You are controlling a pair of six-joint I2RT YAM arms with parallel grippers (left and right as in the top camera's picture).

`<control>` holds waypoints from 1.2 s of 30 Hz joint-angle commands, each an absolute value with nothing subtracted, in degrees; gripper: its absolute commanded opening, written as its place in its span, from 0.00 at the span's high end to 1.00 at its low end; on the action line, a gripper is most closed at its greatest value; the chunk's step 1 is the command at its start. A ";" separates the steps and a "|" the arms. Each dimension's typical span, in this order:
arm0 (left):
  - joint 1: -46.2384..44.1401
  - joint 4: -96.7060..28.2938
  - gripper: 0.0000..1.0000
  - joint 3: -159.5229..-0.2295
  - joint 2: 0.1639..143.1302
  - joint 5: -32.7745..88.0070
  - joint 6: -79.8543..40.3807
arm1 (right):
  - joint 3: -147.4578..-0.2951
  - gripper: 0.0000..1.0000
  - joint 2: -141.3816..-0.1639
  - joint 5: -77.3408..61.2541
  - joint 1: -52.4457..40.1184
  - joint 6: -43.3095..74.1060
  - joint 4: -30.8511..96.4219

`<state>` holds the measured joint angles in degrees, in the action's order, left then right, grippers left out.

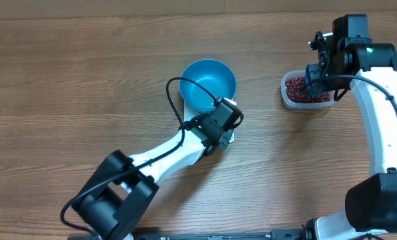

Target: Scoop item into bowl and weigh 150g on scale

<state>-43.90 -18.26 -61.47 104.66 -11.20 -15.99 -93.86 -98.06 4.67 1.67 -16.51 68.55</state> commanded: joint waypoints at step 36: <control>-44.25 -19.16 0.96 -61.12 106.34 -13.45 -16.73 | -95.20 0.96 -97.86 4.19 1.63 -16.05 68.27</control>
<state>-43.90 -19.27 -61.43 105.67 -13.54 -16.19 -93.86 -98.06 4.67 1.69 -16.53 68.58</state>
